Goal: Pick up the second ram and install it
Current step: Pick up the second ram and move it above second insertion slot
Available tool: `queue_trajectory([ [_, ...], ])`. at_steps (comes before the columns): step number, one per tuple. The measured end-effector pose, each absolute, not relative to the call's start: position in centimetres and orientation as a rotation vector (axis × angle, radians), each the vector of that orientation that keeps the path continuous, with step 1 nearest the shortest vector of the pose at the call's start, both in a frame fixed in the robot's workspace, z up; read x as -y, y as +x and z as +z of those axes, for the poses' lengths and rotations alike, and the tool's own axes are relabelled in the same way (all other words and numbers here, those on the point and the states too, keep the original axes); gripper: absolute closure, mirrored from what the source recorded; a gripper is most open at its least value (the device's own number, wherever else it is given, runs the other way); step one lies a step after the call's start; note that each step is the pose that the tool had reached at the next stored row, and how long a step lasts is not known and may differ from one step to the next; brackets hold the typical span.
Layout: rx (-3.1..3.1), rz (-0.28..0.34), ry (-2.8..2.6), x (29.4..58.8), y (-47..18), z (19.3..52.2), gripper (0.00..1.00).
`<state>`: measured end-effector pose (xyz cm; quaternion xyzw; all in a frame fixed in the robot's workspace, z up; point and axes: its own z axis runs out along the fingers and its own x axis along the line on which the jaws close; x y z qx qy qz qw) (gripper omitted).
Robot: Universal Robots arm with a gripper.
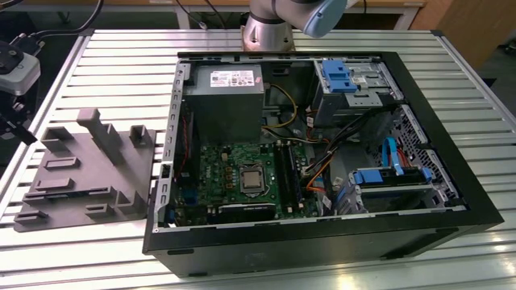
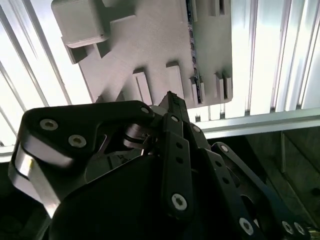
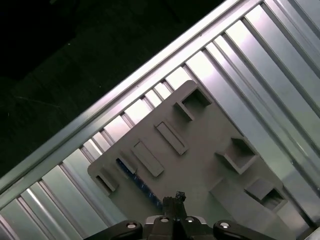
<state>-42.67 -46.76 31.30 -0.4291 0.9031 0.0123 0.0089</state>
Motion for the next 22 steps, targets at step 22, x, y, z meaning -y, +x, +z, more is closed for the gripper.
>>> queue_trajectory([
  [22, -2.547, 0.041, -1.817, 46.76, -42.67, 31.13, 0.89],
])
